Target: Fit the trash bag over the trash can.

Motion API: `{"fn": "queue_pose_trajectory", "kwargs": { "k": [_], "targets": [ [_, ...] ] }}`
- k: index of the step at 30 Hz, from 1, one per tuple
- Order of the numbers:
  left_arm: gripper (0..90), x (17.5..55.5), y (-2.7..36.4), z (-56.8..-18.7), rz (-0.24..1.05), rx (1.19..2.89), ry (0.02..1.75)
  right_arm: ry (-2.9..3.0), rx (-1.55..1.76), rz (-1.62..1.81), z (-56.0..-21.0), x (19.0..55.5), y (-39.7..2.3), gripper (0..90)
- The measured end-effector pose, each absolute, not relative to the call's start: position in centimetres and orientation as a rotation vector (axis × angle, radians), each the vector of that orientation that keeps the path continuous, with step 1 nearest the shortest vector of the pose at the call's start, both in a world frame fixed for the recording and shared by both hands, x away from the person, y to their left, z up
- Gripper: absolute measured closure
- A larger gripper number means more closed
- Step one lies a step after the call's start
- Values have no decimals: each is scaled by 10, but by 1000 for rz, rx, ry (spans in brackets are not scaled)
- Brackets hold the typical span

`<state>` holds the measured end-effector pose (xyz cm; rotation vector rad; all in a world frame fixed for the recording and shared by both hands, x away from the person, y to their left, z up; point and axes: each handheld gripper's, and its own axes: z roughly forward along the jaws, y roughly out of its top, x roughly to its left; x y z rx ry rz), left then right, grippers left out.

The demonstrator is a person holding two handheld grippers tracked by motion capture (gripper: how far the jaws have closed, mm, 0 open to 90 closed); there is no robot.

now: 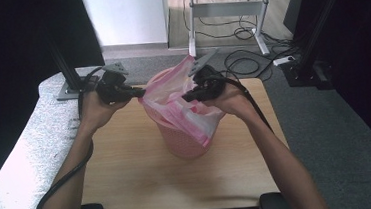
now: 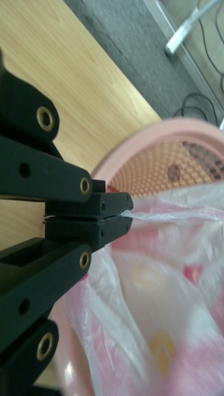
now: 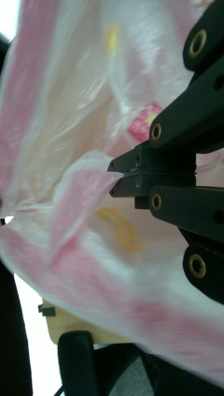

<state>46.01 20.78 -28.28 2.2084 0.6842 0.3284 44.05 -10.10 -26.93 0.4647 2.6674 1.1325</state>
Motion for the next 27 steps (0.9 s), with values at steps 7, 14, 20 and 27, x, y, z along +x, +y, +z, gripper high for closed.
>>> {"fn": "queue_pose_trajectory", "kwargs": {
  "k": [7, 14, 20, 27],
  "targets": [
    [887, 480, 216, -292, 366, 2147, 789, 2623, 571, 1086, -267, 432, -168, 895],
    [890, 485, 231, -296, 427, 2149, 869, 2543, 727, 1037, -274, 425, -235, 895],
    [804, 484, 245, -302, 360, 2158, 872, 2559, 779, 1037, -291, 425, -252, 893],
    [459, 480, 251, -282, 328, 2162, 801, 2571, 740, 1138, -271, 422, -246, 593]
  ]
}}
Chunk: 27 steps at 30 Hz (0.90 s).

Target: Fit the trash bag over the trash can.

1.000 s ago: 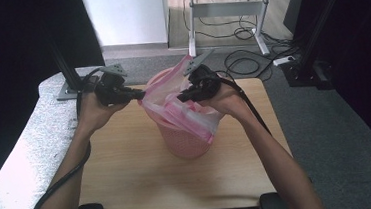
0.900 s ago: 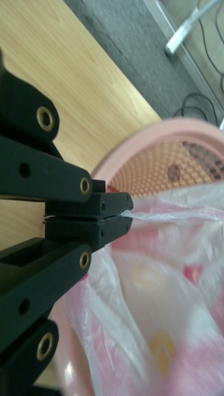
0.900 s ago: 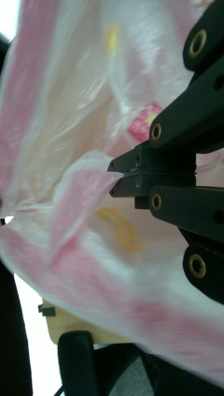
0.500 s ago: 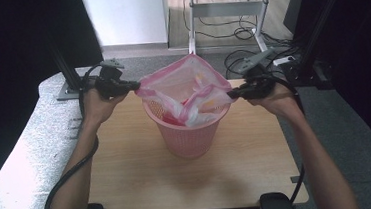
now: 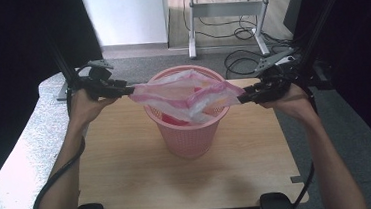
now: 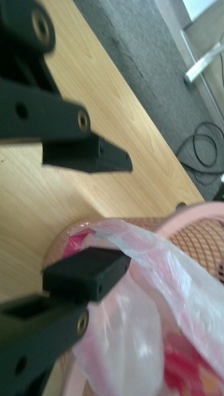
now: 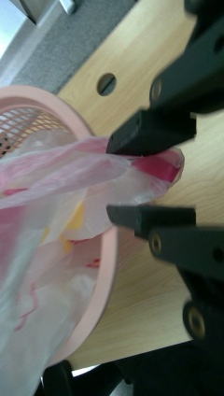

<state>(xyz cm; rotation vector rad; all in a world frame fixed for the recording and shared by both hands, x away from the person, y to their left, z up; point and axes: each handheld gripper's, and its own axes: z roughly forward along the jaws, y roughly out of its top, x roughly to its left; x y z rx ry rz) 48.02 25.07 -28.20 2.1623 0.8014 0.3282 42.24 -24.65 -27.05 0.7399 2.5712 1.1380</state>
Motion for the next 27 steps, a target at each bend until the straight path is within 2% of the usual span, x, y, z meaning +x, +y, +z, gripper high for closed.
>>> {"fn": "queue_pose_trajectory", "kwargs": {
  "k": [5, 9, 14, 18, 23, 26, 27],
  "targets": [
    [357, 476, 250, -259, 339, 2182, 743, 2545, 733, 1176, -246, 421, -248, 511],
    [289, 477, 234, -251, 361, 2239, 691, 2495, 799, 1139, -234, 429, -243, 414],
    [238, 489, 208, -255, 349, 2280, 655, 2435, 877, 1127, -234, 451, -220, 278],
    [209, 503, 192, -264, 341, 2292, 664, 2453, 907, 1067, -247, 470, -198, 198],
    [224, 526, 182, -288, 338, 2317, 726, 2473, 978, 978, -280, 493, -185, 186],
    [242, 536, 180, -308, 283, 2306, 748, 2471, 1018, 958, -300, 504, -186, 225],
    [255, 538, 180, -313, 269, 2306, 749, 2483, 1016, 974, -306, 505, -186, 276]
  ]
}}
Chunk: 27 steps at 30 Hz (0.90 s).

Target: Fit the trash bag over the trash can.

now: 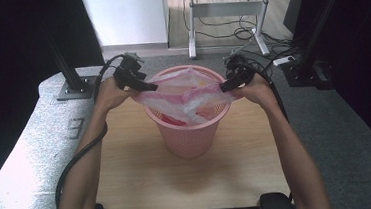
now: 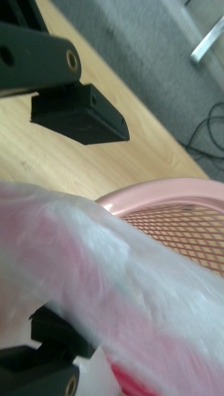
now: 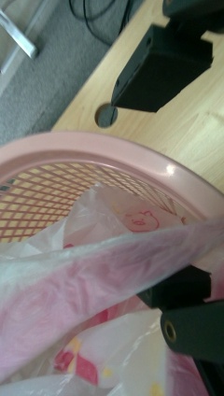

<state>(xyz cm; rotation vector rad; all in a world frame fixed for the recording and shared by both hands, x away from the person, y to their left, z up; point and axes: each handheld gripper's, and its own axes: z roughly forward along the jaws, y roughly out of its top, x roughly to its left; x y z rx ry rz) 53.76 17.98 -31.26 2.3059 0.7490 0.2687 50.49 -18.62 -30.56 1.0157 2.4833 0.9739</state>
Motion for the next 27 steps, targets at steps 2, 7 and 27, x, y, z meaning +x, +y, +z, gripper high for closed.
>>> {"fn": "queue_pose_trajectory", "kwargs": {
  "k": [2, 7, 27],
  "targets": [
    [279, 539, 179, -321, 232, 2304, 750, 2495, 1017, 987, -310, 505, -187, 340],
    [381, 529, 177, -323, 131, 2278, 685, 2492, 1011, 974, -313, 496, -184, 365],
    [302, 446, 191, -275, 310, 2300, 593, 2520, 825, 1056, -279, 437, -182, 360]
  ]
}}
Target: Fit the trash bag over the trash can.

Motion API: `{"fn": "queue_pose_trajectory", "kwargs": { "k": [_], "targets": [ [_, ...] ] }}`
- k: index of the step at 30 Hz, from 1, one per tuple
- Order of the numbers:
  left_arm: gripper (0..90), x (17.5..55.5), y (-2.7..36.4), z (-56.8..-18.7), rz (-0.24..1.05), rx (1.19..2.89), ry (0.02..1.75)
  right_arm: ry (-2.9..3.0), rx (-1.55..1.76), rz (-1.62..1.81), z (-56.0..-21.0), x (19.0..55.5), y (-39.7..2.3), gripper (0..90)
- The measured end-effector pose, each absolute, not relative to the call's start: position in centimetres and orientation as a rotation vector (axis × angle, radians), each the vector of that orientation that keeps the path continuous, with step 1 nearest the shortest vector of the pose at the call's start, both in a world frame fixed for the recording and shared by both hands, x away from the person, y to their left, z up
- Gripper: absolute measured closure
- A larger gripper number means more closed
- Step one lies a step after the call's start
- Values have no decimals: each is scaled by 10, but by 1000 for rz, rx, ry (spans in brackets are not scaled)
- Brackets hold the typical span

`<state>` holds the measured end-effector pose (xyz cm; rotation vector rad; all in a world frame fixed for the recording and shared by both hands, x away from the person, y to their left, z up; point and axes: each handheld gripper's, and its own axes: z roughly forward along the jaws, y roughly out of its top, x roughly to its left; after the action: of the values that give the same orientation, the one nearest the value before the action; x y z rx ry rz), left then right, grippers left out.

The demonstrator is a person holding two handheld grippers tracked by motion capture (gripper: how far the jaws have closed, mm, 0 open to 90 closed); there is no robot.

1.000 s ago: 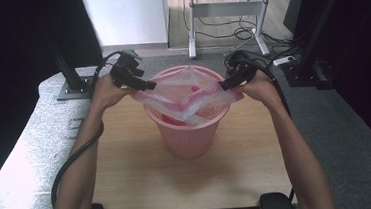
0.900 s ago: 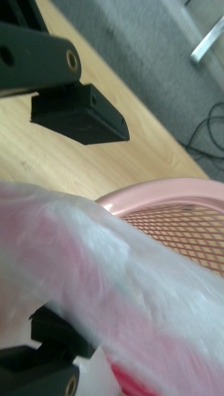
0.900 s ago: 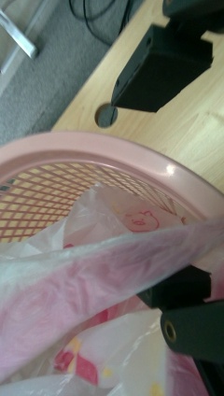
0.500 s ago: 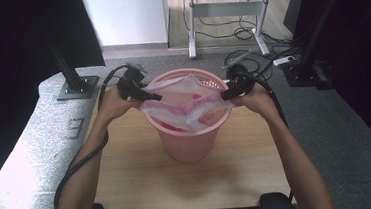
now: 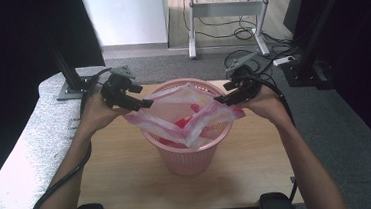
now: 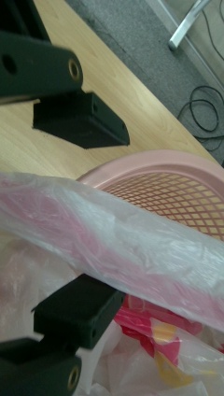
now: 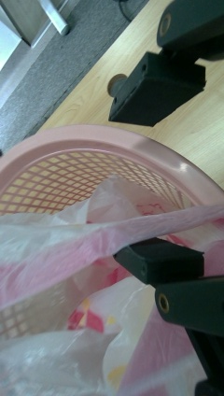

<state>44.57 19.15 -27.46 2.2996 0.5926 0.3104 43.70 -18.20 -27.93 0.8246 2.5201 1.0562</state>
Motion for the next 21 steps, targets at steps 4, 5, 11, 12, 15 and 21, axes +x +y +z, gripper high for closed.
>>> {"fn": "queue_pose_trajectory", "kwargs": {
  "k": [4, 5, 11, 12, 15, 21],
  "targets": [
    [459, 445, 187, -273, 331, 2332, 555, 2567, 776, 1033, -277, 433, -179, 607],
    [531, 446, 186, -273, 341, 2336, 550, 2574, 753, 1013, -277, 431, -178, 690],
    [881, 461, 176, -272, 451, 2338, 598, 2549, 765, 997, -275, 436, -179, 887],
    [884, 466, 175, -272, 464, 2339, 609, 2534, 776, 995, -275, 439, -179, 888],
    [887, 482, 169, -275, 489, 2347, 651, 2483, 822, 956, -276, 450, -181, 888],
    [886, 509, 155, -292, 491, 2406, 717, 2440, 885, 893, -289, 476, -178, 886]
  ]
}}
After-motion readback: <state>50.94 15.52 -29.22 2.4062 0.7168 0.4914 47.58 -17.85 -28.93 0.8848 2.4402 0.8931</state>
